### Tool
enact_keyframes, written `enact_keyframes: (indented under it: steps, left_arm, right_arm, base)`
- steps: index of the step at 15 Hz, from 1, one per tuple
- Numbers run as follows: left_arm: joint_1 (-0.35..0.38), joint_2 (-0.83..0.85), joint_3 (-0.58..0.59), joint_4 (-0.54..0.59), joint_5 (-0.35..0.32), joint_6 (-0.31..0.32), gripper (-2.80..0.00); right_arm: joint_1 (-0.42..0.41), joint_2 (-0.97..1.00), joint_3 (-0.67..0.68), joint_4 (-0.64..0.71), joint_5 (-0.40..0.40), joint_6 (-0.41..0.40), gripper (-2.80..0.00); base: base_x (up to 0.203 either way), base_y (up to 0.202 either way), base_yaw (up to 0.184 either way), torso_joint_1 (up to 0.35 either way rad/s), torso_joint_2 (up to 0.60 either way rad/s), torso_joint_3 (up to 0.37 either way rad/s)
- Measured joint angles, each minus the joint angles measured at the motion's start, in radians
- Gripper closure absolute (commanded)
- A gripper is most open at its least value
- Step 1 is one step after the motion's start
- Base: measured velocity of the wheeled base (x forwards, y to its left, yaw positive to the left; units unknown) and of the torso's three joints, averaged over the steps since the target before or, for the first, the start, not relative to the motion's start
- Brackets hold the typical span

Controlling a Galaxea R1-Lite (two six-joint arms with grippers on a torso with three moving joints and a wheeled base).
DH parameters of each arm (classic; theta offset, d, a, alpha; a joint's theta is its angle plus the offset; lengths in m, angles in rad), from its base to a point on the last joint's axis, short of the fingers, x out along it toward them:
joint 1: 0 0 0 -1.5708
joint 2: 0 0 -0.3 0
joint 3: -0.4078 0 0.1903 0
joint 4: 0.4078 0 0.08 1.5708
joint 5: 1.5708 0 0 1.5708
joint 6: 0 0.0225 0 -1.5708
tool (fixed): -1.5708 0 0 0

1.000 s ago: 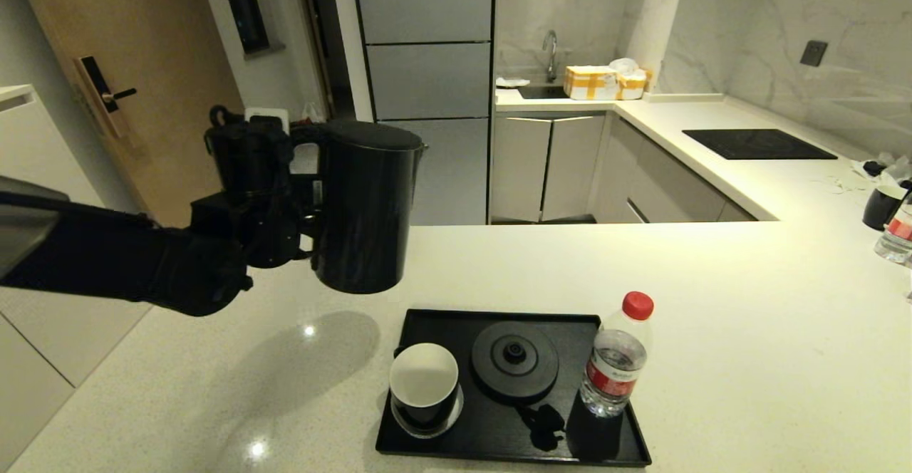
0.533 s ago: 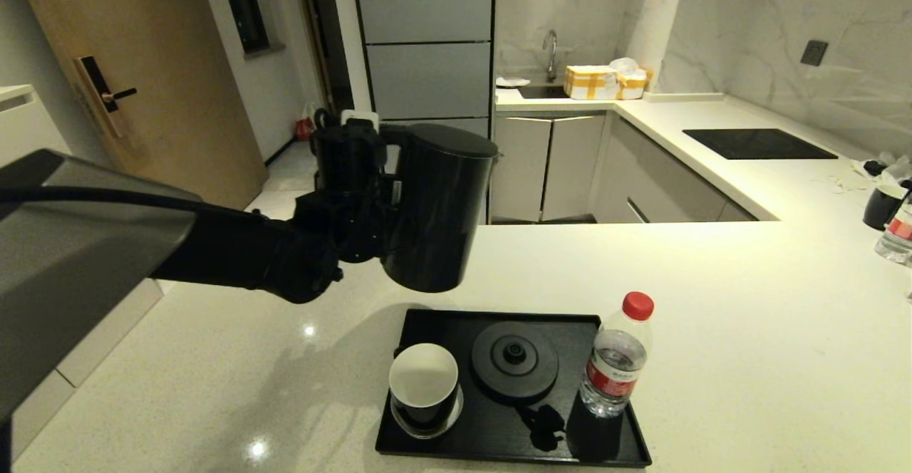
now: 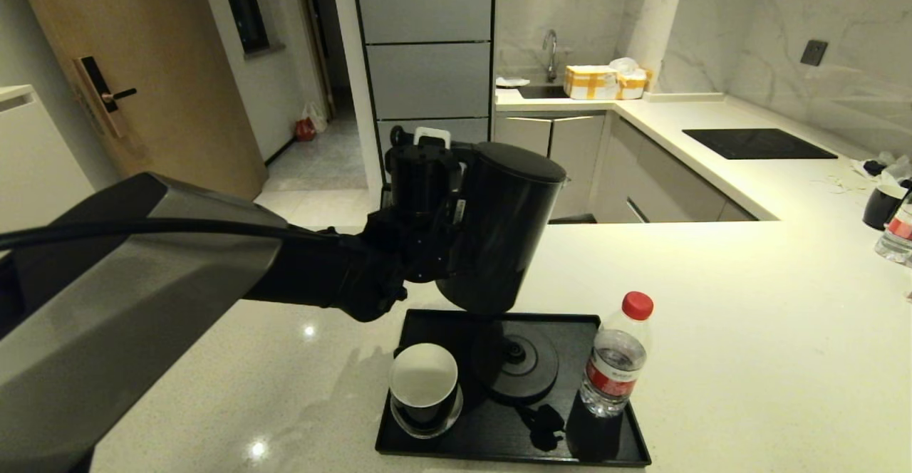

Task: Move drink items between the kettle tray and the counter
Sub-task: Return the kettle to its original position

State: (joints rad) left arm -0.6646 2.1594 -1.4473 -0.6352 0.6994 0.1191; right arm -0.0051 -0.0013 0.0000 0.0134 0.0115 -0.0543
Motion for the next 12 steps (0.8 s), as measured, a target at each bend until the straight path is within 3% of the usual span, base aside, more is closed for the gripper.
enact_keyframes:
  steps: [7, 12]
  left_arm:
    - [-0.071, 0.013, -0.002, 0.001, 0.006, -0.013, 0.00]
    - [-0.102, 0.000, 0.123, 0.005, 0.003, -0.106, 0.00]
  right_arm:
    - [-0.001, 0.000, 0.000, 0.000, 0.000, 0.000, 0.00]
    - [0.000, 0.000, 0.000, 0.000, 0.000, 0.000, 0.00]
  base:
    - [0.000, 0.000, 0.000, 0.000, 0.00, 0.000]
    - [0.000, 0.000, 0.000, 0.000, 0.00, 0.000]
